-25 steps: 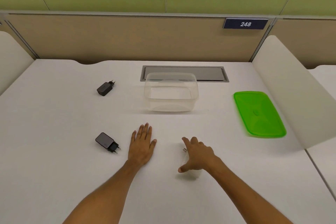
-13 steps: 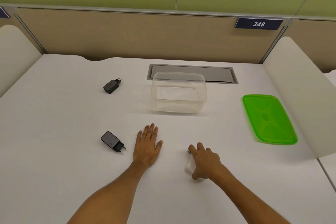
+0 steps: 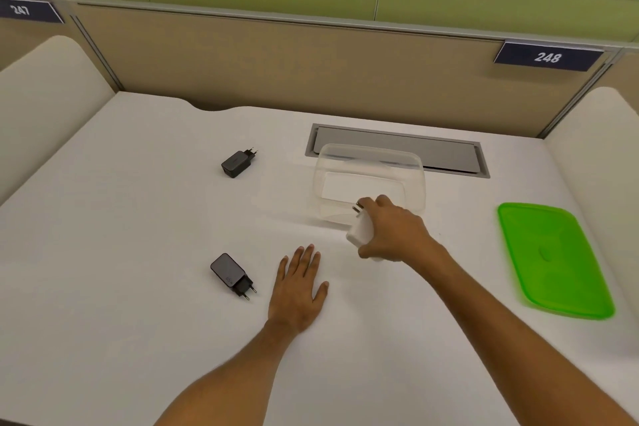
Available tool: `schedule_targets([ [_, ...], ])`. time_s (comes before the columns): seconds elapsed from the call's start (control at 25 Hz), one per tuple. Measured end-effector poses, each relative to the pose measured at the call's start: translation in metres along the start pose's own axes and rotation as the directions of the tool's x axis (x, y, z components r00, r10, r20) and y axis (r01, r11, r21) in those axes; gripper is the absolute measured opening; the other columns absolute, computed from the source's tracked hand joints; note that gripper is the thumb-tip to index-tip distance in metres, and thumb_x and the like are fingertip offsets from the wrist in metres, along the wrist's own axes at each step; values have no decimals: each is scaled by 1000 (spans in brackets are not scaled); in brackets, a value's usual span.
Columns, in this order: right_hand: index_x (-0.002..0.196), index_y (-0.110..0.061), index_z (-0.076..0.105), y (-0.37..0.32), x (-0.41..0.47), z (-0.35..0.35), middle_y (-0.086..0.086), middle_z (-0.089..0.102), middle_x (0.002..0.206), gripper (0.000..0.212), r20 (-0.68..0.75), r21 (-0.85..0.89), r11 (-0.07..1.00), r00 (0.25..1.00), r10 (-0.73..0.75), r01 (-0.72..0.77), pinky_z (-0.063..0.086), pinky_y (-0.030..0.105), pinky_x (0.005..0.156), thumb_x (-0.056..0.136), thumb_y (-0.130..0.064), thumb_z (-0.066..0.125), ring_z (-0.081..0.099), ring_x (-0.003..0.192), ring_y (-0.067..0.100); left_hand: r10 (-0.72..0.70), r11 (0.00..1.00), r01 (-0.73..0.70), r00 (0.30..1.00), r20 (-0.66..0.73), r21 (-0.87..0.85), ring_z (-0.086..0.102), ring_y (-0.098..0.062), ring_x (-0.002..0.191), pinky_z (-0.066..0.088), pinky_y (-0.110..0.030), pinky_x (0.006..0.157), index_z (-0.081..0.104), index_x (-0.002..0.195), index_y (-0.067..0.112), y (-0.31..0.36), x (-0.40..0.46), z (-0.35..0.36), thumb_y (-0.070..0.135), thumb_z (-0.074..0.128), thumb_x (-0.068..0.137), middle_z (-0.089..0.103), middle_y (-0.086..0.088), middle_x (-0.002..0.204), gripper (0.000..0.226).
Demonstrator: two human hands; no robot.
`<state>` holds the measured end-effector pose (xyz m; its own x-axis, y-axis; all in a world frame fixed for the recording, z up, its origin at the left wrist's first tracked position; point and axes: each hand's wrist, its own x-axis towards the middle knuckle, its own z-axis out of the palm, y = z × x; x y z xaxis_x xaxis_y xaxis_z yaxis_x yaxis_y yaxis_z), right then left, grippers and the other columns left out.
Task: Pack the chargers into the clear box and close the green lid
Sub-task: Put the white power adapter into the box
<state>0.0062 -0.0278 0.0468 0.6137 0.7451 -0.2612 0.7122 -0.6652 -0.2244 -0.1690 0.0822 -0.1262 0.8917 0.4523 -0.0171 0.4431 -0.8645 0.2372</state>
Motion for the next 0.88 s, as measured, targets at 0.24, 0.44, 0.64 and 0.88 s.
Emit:
schedule_targets([
  [0.24,136,-25,38,7,71,-36,6,51,125,88,-163,27,999,985,50,-46,49,38,75,59,-43,78,61,103,33,-14,1000,14,1000,-6,-16,-4,-12,147,-2,-37,120,13,152,22,1,0,-1,49,26,95,2,6,160,65],
  [0.44,135,-20,42,27,113,-21,11,53,127,84,-66,-3,989,987,149,-150,48,40,75,62,-37,79,60,105,35,-13,1000,13,1000,-9,-26,-4,-11,147,-2,-38,119,17,152,22,1,1,-2,48,27,94,7,5,160,64],
  [0.64,139,-18,41,48,129,3,13,50,134,81,72,-96,970,971,229,-222,48,42,89,68,-35,76,56,116,36,-17,998,16,1000,-18,-58,-1,-11,147,1,-38,118,20,151,22,1,1,-2,48,29,94,8,6,160,64],
  [0.88,134,-15,47,58,134,18,12,58,126,58,174,-110,961,947,270,-254,47,38,87,79,-28,62,58,112,33,-27,997,25,1000,-16,-70,1,-12,147,2,-39,118,21,151,21,0,2,1,49,31,94,11,6,160,63],
])
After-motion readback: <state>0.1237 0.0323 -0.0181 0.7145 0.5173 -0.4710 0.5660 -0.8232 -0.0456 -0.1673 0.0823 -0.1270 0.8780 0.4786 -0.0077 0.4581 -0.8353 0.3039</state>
